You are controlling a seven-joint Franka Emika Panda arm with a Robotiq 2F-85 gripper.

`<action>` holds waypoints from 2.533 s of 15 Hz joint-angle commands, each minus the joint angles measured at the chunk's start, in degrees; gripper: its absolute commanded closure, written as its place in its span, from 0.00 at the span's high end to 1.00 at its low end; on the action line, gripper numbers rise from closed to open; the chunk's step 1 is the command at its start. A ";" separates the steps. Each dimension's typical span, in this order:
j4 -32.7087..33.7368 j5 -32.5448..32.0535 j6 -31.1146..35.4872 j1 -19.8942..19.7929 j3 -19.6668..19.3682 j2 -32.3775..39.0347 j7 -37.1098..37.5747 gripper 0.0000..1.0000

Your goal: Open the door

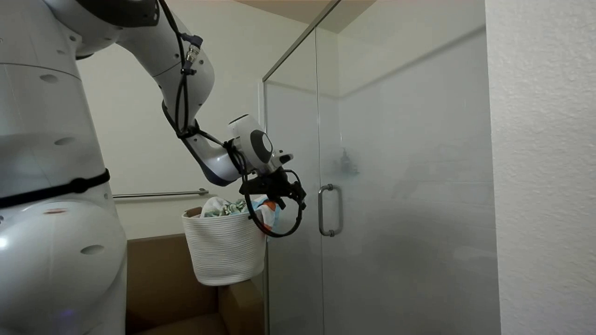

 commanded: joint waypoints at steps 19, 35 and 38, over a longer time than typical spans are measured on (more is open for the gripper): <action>28.43 -78.83 -9.43 -7.30 11.42 29.30 51.25 1.00; 29.70 -78.20 11.33 -12.72 9.64 31.06 46.17 1.00; 28.66 -76.13 14.10 -14.27 7.08 30.23 41.77 1.00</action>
